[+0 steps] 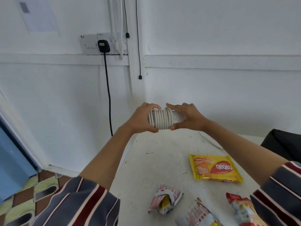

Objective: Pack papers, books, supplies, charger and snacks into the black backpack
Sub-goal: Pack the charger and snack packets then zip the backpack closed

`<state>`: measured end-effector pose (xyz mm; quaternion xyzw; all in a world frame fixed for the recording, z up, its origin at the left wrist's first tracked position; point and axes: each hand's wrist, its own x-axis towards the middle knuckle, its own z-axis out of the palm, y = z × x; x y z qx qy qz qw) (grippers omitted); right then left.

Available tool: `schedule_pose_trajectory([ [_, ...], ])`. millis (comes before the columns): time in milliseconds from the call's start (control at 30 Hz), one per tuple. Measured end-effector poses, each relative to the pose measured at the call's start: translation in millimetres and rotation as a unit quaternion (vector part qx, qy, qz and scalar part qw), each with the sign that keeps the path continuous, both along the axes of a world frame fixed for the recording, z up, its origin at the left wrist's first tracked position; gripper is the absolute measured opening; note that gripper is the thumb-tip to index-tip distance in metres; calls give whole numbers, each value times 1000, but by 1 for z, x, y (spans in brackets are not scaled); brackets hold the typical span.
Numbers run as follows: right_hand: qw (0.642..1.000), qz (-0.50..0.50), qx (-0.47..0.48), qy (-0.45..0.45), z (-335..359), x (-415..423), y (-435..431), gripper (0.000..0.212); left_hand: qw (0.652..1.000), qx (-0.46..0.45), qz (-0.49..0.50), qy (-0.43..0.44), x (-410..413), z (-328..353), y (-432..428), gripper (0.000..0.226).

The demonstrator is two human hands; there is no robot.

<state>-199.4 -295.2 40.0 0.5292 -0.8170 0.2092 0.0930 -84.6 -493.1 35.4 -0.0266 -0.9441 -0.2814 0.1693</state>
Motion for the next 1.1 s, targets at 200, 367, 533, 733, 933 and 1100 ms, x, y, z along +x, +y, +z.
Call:
schedule_pose_trajectory([
  [200,989,10,8,147,0,10,2,92,984,-167,55,-3,5,-12,8,107],
  [367,974,28,-61,215,0,17,4,85,975,-183,90,89,5,-8,13,105],
  [533,974,25,-105,201,10,15,7,86,926,-268,62,258,-3,-10,16,98],
  [733,973,46,-129,184,14,11,9,96,901,-299,51,309,-12,-8,26,86],
  [933,990,57,-71,103,18,1,7,109,930,-226,27,288,-15,-13,26,75],
  [1100,965,26,-195,-175,37,-6,17,50,942,-197,32,272,-12,-8,17,77],
])
